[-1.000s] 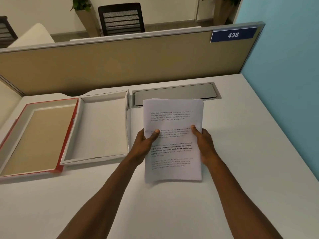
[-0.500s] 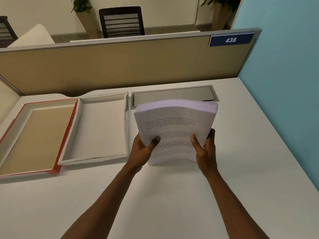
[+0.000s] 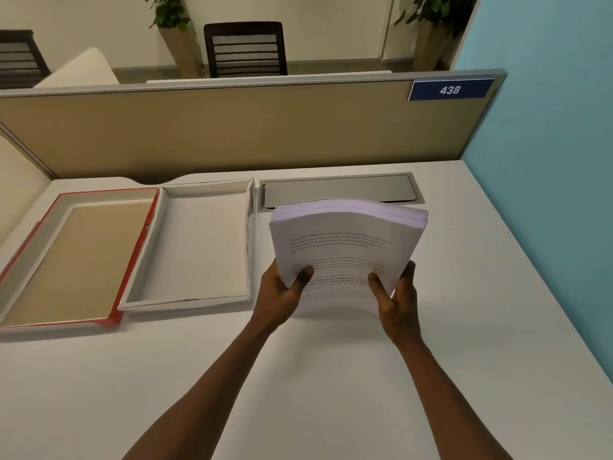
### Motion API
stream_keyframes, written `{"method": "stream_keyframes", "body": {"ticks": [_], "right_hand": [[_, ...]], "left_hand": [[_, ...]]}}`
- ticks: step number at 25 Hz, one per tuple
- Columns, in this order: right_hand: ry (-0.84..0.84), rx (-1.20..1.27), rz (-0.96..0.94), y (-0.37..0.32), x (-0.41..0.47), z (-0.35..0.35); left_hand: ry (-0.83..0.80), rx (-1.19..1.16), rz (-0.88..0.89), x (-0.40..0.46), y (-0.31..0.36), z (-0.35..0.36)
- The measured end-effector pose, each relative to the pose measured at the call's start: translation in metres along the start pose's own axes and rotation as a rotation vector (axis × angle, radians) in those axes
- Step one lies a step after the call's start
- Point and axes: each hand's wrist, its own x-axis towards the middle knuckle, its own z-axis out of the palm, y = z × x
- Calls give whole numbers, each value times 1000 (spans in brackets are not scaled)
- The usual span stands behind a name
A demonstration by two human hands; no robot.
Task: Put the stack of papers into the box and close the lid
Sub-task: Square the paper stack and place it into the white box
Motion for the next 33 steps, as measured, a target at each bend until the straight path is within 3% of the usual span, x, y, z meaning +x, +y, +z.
{"method": "stream_keyframes", "body": {"ticks": [4,7,12,18,26,29,33], "right_hand": [[-46,-209,-11,7,6,-9],[-67,-238,10,1,12,-3],[-188,-94,185,-17,12,38],[-314,44,374,-42,33,139],[-298,-76,482,-57,101,293],[-288,-206,496,-49,111,314],[-282,-492,471,-31,118,343]], "left_hand": [[-39,141,44,-4,1,-9],[-40,118,23,-1,12,-23],[52,-62,-176,-13,26,-73],[109,-165,-464,-2,44,-170],[101,173,-458,93,32,-284],[81,335,-406,109,18,-286],[125,417,-466,133,-18,-292]]}}
